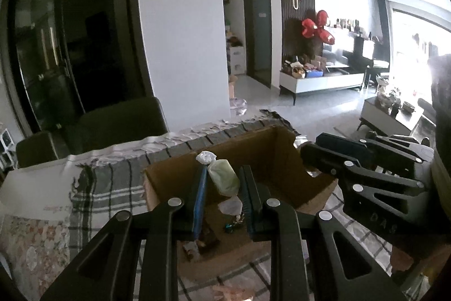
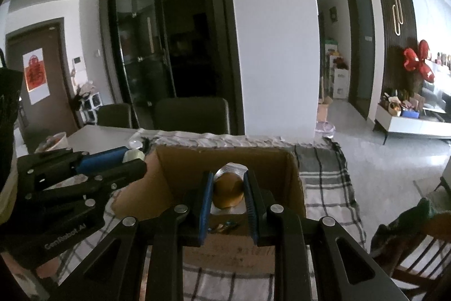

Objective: Organize snacks
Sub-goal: 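Carry the clear snack and orange pastry into the box and open both grippers, then withdraw both tools from the box back toward the remaining snacks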

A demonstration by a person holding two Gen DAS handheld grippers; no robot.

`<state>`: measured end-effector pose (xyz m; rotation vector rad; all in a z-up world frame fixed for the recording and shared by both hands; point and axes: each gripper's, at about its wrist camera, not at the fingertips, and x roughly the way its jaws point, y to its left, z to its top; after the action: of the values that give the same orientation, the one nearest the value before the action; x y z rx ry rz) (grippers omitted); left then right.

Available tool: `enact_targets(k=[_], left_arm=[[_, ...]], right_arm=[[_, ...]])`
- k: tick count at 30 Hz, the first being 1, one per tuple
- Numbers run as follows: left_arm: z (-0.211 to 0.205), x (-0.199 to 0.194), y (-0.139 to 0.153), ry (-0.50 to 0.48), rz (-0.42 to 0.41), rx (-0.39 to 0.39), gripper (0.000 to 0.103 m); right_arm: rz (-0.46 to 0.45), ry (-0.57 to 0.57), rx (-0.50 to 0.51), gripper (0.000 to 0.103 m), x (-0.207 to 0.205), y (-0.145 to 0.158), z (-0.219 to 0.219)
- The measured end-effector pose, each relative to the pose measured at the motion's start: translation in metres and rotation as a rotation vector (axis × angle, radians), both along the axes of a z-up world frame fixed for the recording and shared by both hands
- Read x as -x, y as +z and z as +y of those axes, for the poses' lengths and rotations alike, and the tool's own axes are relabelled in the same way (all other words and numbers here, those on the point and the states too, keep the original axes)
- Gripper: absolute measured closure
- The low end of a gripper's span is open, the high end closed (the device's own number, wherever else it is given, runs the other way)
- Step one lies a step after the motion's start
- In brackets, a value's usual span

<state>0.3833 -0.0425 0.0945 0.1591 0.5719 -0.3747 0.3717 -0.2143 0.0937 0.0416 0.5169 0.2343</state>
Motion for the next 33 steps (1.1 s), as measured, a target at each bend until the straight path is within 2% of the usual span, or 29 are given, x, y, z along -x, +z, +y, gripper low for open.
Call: enact_targets(k=[1, 3, 4, 5, 6, 7, 12, 21, 24, 33], left_arm=[[0.0, -0.005, 0.0, -0.003, 0.013, 0.006, 0.078], [0.0, -0.01, 0.0, 0.014, 0.024, 0.001, 0.061], [0.001, -0.009, 0.001, 0.037, 0.014, -0.002, 0.046], [0.003, -0.01, 0.001, 0.05, 0.005, -0.003, 0.041], [0.005, -0.008, 0.002, 0.062, -0.004, -0.004, 0.041], [0.007, -0.004, 0.002, 0.065, -0.009, -0.004, 0.039], [0.014, 0.023, 0.0, 0.082, -0.048, -0.029, 0.034], [0.023, 0.067, 0.007, 0.079, -0.076, -0.046, 0.032], [0.026, 0.079, 0.008, 0.081, -0.086, -0.053, 0.029], [0.036, 0.103, -0.007, 0.078, -0.056, -0.083, 0.028]], right_arm=[[0.003, -0.005, -0.001, 0.08, -0.004, 0.001, 0.0], [0.012, -0.021, -0.006, 0.079, -0.009, 0.0, -0.001], [0.02, -0.029, -0.008, 0.078, -0.011, 0.0, -0.001], [0.026, -0.038, -0.011, 0.068, -0.011, 0.0, -0.003], [0.026, -0.052, -0.011, 0.057, -0.01, -0.001, -0.003], [0.022, -0.073, -0.009, 0.057, -0.007, -0.001, -0.005], [-0.007, -0.092, 0.02, 0.057, 0.014, 0.0, -0.004], [-0.023, -0.051, 0.031, 0.057, 0.053, 0.005, 0.006], [-0.021, -0.032, 0.037, 0.057, 0.064, 0.006, 0.013], [0.027, 0.022, 0.071, 0.057, 0.087, -0.01, 0.027]])
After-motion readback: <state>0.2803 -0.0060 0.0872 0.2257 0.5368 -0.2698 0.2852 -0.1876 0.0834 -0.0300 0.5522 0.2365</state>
